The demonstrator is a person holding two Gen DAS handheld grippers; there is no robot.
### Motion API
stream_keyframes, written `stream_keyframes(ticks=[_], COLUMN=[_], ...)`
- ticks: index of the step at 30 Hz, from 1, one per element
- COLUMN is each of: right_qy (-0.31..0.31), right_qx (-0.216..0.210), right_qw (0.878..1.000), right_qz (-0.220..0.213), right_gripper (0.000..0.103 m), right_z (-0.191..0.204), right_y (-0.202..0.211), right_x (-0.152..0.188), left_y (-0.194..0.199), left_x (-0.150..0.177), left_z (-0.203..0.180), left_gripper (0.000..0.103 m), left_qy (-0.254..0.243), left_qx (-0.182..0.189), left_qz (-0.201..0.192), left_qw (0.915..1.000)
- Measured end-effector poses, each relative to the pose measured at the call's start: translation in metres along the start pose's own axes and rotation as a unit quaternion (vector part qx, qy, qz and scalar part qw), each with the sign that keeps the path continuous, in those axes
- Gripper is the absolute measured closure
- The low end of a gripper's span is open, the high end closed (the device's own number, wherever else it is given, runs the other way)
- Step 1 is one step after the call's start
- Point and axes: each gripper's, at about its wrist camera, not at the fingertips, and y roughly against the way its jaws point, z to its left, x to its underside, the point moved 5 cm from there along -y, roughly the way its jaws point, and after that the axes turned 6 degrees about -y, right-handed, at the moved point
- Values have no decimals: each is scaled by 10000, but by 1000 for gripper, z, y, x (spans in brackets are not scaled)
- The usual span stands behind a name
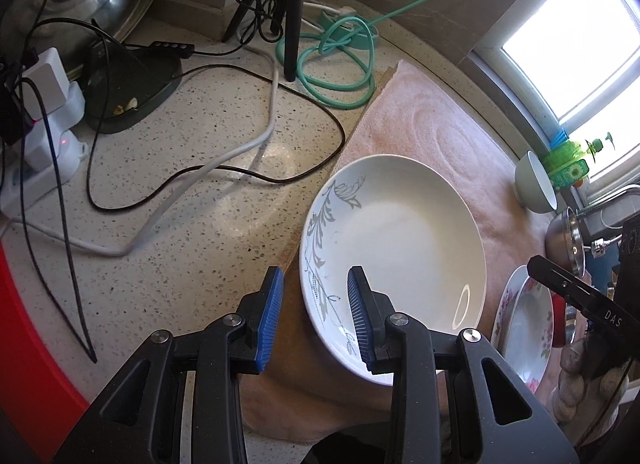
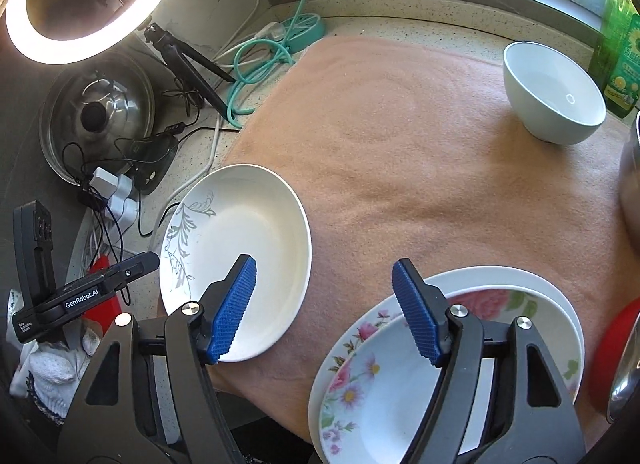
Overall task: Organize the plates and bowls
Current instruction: 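Close both grippers on the grey-leaf plate rim and lift it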
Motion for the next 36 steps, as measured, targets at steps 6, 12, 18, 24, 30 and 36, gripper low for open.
stream_keyframes(ticks=[6, 12, 18, 24, 30, 36], right_qy=[-124, -179, -248, -272, -173, -147], right_qx=[-69, -80, -135, -181, -123, -68], right_qw=[9993, 9985, 9976, 9970, 9977, 9982], right_qz=[332, 503, 627, 698, 641, 582], right_gripper=[51, 65, 81, 91, 93, 93], right_z=[1, -1, -1, 2, 10, 9], right_y=[-24, -38, -46, -52, -52, -49], right_x=[-3, -5, -4, -2, 0, 1], left_y=[-9, -19, -24, -27, -28, -27], left_x=[-3, -2, -4, -4, -5, -5], left_z=[5, 7, 8, 8, 5, 3], left_gripper=[72, 85, 90, 92, 92, 92], left_qy=[40, 58, 43, 33, -13, -77], left_qx=[40, 104, 126, 170, 143, 78], left_qz=[78, 218, 286, 327, 316, 297], left_qw=[10000, 9997, 9995, 9993, 9994, 9995])
